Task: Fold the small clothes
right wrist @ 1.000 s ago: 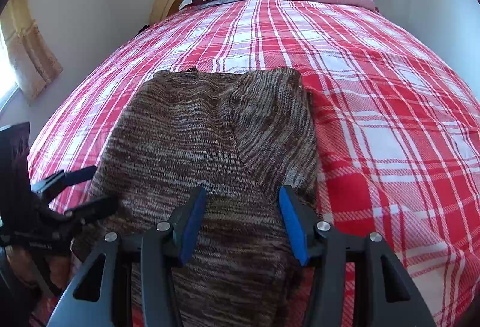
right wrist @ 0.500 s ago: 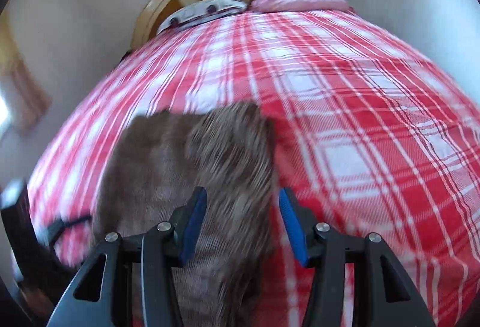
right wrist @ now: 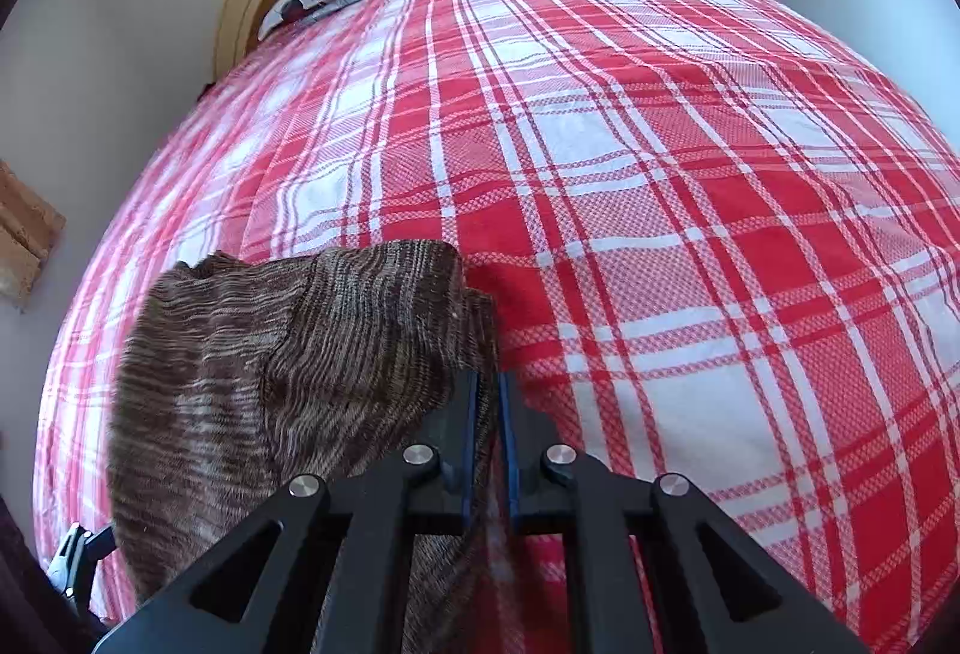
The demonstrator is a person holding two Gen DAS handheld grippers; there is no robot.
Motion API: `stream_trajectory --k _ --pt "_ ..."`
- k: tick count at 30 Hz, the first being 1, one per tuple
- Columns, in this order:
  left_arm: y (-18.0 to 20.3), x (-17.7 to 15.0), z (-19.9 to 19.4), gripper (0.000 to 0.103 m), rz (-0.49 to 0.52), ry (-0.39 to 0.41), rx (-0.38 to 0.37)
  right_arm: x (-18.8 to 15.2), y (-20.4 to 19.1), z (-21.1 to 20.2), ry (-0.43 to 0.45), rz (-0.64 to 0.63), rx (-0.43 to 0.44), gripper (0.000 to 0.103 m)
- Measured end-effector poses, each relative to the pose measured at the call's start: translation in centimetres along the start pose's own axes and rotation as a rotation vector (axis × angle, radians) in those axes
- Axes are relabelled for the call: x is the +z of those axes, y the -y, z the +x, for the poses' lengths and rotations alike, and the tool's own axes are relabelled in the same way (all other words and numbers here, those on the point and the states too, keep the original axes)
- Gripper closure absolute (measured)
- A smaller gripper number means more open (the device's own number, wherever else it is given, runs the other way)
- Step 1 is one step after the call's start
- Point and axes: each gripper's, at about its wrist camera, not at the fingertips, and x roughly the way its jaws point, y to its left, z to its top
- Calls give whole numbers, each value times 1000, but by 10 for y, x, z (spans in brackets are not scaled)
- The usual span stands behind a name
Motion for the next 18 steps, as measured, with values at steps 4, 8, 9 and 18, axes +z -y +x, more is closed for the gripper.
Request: stream_trajectory --k 4,8,9,18 --pt "-2 0 -2 0 -34 13 -13 0 11 -7 31 5 103 93" --pt "-4 2 -7 3 -86 41 -28 2 18 1 8 76 184 51" --pt "-4 4 -6 3 -94 40 -46 2 16 3 6 76 193 51" --pt "12 11 10 12 -39 -12 -96 8 18 12 11 39 203 52"
